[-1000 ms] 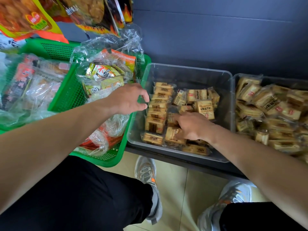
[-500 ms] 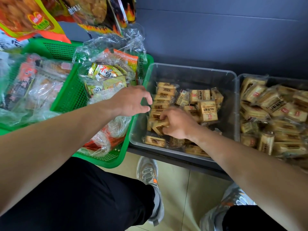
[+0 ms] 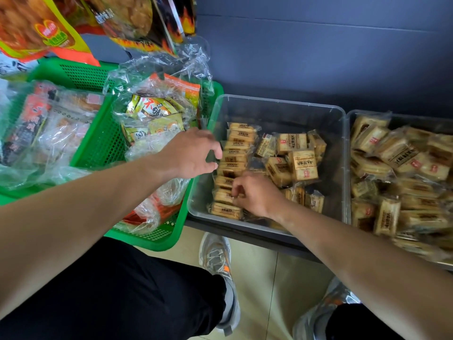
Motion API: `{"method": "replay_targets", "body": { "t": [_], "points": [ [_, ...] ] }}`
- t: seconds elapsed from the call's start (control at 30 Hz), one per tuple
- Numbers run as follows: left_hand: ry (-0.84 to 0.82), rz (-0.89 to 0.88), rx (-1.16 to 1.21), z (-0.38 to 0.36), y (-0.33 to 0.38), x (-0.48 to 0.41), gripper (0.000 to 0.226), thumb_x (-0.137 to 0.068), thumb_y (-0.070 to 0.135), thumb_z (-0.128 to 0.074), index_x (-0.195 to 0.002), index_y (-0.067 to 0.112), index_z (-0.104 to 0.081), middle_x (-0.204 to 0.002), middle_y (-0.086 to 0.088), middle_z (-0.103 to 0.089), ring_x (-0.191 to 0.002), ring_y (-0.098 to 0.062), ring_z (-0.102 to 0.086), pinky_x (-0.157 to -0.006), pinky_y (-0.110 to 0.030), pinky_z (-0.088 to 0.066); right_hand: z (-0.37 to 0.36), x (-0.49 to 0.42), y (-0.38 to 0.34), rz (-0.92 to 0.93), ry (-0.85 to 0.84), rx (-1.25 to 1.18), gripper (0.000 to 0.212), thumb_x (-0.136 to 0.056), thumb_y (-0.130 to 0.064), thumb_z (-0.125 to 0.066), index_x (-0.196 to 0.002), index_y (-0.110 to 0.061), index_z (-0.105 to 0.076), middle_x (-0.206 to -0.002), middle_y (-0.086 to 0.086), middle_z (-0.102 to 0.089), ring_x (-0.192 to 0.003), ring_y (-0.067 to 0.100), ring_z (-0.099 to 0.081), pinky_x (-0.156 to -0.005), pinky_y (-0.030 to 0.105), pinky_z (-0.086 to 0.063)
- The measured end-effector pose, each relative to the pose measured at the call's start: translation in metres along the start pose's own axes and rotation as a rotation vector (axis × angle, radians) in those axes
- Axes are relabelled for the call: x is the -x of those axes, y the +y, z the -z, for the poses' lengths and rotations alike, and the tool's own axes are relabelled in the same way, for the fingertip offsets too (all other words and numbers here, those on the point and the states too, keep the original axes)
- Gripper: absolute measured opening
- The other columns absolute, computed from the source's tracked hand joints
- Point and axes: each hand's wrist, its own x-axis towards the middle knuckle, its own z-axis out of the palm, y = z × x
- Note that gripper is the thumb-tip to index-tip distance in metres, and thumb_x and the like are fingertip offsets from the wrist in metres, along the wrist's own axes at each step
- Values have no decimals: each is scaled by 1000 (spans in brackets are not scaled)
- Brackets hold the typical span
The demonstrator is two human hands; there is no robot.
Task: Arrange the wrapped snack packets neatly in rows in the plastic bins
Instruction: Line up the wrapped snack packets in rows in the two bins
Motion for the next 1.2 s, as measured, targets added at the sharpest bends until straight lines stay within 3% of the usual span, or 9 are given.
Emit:
{"method": "replay_targets", "body": {
  "t": [0.2, 0.27, 0.33, 0.47, 0.67, 0.8, 0.93, 1.1, 1.2],
  "points": [
    [47, 11, -74, 5, 18, -5, 24, -95, 41, -65, -117, 32, -67, -135, 3, -52, -128, -23, -41, -109, -42, -36, 17, 3, -8, 1, -29, 141, 10, -96, -33, -64, -96, -28, -72, -108, -5, -63, -100, 18, -63, -77, 37, -54],
    [25, -24, -78, 4, 30, -14, 24, -96, 42, -63, -117, 32, -67, -133, 4, -52, -128, -23, -43, -107, -43, -39, 53, 14, 7, -40, 77, 143, 13, -98, -30, -58, -92, -28, -70, -102, -7, -62, -96, 17, -63, -76, 33, -51],
    [-14, -54, -40, 1, 44, -24, 24, -96, 42, -63, -117, 31, -66, -128, 4, -54, -125, -22, -46, -103, -40, -41, 93, 21, 32, -88, 177, 268, 19, -95, -23, -62, -112, -28, -69, -113, -4, -59, -109, 21, -59, -88, 36, -50],
    [-116, -29, 59, -4, 71, -46, 29, -95, 44, -65, -121, 34, -63, -126, 5, -51, -122, -19, -47, -102, -40, -44, 136, 21, 66, -205, -99, 547, 79, -83, -29, -79, -151, -29, -39, -145, 3, -49, -133, 28, -46, -109, 46, -39],
    [-202, -19, 174, -16, 96, -76, 58, -92, 42, -70, -144, 29, -47, -148, 4, -51, -130, -20, -50, -105, -37, -43, 140, 24, 88, -89, -166, 696, 69, -78, -56, -77, -138, -27, -57, -133, 2, -49, -125, 24, -40, -106, 41, -35],
    [-279, 6, 190, -28, 113, -89, 85, -89, 48, -71, -158, 22, -27, -158, -4, -40, -131, -25, -52, -106, -38, -47, 171, 41, 88, -73, -86, 472, 45, -85, -51, -74, -121, -32, -55, -110, -11, -54, -104, 14, -52, -91, 35, -45],
    [-333, 58, 117, -39, 122, -101, 88, -92, 56, -63, -160, 23, -17, -148, -11, -49, -120, -29, -58, -94, -39, -54, 196, 62, 96, -146, 47, 68, 31, -82, -38, -81, -104, -30, -61, -96, -11, -66, -86, 8, -62, -75, 33, -50],
    [-271, 107, 88, -47, 127, -110, 91, -85, 64, -66, -154, 19, -29, -144, -10, -51, -127, -31, -52, -103, -47, -50, 192, 74, 120, -194, 209, -242, 18, -84, -32, -80, -97, -28, -67, -92, -9, -71, -85, 6, -67, -74, 27, -53],
    [-275, 131, 172, -44, 130, -111, 81, -78, 49, -80, -145, 19, -45, -135, -3, -54, -115, -23, -57, -89, -32, -50, 190, 71, 123, -203, 229, -304, 23, -82, -30, -83, -99, -29, -67, -94, -9, -71, -87, 5, -67, -77, 27, -52]
  ]
}}
